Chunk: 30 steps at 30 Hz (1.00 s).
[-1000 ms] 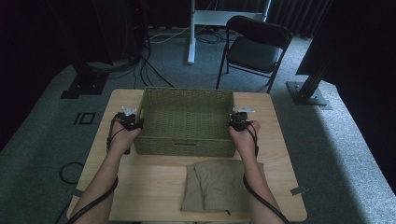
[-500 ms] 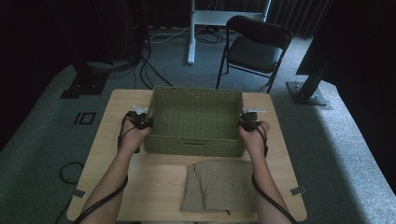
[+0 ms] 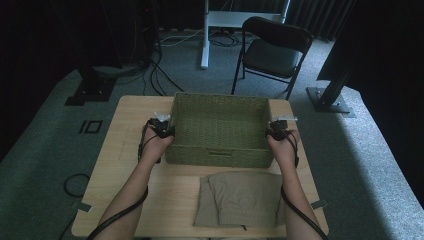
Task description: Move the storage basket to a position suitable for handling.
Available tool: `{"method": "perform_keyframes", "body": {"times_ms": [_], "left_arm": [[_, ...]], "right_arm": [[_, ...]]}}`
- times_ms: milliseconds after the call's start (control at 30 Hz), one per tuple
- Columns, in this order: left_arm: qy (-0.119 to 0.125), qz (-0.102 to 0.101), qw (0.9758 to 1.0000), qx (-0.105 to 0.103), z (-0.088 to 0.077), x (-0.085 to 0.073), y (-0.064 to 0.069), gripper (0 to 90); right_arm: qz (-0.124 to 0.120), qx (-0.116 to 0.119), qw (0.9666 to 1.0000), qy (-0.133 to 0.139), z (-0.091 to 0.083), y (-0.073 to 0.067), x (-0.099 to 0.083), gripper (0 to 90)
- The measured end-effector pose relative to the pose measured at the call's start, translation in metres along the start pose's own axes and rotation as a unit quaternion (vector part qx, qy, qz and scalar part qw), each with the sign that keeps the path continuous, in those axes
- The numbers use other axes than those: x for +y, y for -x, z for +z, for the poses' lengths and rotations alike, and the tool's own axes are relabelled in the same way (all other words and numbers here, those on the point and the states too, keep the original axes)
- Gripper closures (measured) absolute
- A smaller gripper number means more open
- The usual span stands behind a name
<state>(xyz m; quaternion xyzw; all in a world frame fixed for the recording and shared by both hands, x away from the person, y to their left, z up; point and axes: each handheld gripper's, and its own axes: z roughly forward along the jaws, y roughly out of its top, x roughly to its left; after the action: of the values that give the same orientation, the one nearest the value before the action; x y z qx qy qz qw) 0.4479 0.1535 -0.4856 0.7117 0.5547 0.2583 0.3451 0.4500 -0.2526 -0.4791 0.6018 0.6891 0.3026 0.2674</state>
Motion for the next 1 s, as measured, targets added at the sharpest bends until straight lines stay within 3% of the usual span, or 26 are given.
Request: {"method": "perform_keyframes", "body": {"times_ms": [267,1000], "left_arm": [[-0.004,-0.003,1.0000,0.003,0.004,0.004,0.017,79.9],[-0.018,-0.005,0.9998,0.001,0.020,0.018,0.051,79.8]], "right_arm": [[-0.004,-0.013,0.9999,0.000,0.001,0.016,0.000,76.2],[-0.008,-0.011,0.9999,-0.010,0.004,0.054,0.004,78.6]]}}
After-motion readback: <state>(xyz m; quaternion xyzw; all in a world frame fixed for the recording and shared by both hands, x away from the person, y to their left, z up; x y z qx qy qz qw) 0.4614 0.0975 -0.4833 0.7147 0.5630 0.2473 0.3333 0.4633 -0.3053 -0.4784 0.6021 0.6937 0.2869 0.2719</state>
